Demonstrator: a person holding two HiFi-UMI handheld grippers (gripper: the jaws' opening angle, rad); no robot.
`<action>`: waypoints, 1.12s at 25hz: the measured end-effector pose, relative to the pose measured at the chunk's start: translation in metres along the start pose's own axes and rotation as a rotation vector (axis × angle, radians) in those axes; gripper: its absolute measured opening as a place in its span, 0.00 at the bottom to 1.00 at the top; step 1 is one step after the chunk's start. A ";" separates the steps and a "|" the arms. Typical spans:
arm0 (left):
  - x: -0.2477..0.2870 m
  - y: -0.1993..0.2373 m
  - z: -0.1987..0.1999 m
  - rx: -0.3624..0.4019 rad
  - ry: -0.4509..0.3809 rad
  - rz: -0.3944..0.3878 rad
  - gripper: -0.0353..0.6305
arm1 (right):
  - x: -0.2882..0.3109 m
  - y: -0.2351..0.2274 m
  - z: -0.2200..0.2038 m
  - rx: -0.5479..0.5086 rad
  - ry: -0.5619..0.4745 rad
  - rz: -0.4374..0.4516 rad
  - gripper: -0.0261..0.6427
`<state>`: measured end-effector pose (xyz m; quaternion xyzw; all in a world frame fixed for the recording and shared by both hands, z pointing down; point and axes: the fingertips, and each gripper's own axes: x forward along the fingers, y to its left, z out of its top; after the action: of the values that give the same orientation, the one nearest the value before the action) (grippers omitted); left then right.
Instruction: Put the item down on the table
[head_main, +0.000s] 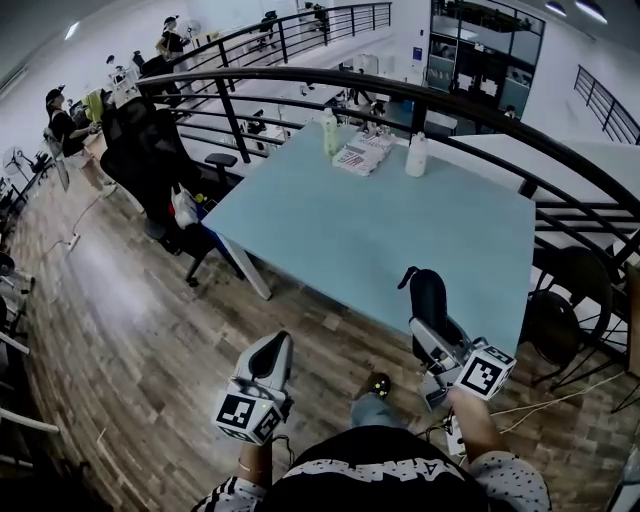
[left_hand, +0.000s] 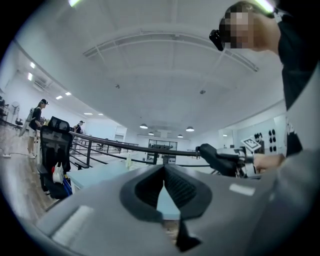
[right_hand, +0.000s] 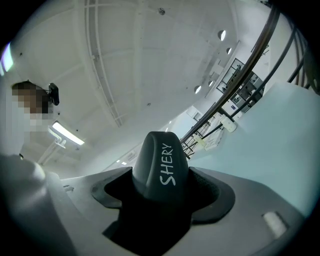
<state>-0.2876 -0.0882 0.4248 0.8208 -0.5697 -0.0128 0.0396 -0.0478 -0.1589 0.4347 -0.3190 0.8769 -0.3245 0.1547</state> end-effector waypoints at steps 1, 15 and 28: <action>0.006 0.002 0.000 0.003 0.001 0.000 0.05 | 0.005 -0.005 0.003 0.001 0.002 0.000 0.57; 0.091 0.025 0.009 0.051 0.021 0.048 0.05 | 0.063 -0.081 0.052 0.036 0.005 0.023 0.57; 0.187 0.031 0.011 0.100 0.010 0.026 0.05 | 0.093 -0.157 0.089 0.063 -0.020 -0.021 0.57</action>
<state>-0.2515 -0.2748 0.4205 0.8145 -0.5799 0.0206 0.0016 -0.0031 -0.3540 0.4674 -0.3265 0.8613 -0.3501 0.1701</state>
